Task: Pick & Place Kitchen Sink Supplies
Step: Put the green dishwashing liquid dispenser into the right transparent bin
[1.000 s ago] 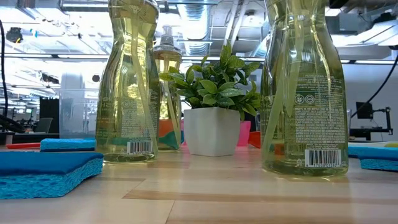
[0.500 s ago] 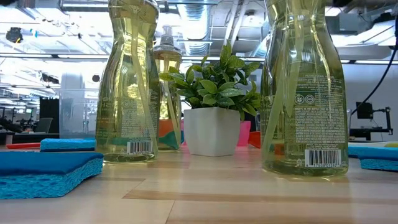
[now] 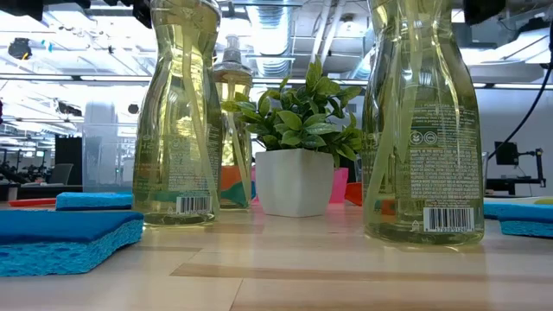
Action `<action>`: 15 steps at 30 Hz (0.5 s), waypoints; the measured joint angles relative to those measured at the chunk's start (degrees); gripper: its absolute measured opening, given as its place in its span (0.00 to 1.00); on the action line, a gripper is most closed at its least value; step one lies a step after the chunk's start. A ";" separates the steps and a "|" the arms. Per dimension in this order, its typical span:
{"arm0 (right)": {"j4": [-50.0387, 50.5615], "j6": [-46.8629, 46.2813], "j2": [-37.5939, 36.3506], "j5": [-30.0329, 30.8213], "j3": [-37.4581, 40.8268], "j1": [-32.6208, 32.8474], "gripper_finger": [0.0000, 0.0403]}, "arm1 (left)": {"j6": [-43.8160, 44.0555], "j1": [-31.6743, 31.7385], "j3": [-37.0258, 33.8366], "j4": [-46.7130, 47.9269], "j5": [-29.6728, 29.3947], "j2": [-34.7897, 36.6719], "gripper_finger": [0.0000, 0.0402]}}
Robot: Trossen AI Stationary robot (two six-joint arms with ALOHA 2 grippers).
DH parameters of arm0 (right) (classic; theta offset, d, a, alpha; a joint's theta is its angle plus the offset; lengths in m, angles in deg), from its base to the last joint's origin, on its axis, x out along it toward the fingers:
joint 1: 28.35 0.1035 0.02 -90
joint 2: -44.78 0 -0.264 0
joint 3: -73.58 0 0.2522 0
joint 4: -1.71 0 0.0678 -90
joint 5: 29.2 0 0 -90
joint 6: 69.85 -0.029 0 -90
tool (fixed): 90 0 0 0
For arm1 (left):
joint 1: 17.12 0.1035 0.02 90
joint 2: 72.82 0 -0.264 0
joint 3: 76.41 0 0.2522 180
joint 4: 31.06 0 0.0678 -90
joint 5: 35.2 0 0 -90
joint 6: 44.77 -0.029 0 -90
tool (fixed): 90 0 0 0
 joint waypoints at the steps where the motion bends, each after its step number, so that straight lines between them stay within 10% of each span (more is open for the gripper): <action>1: 1.28 -1.03 0.00 0.00 0.00 0.00 0.33 | -0.09 -0.10 -0.01 0.00 0.00 0.00 0.04; 15: 4.26 -4.42 0.00 3.71 0.00 -0.13 0.33 | -0.14 -0.32 -0.02 1.63 0.00 -3.17 0.04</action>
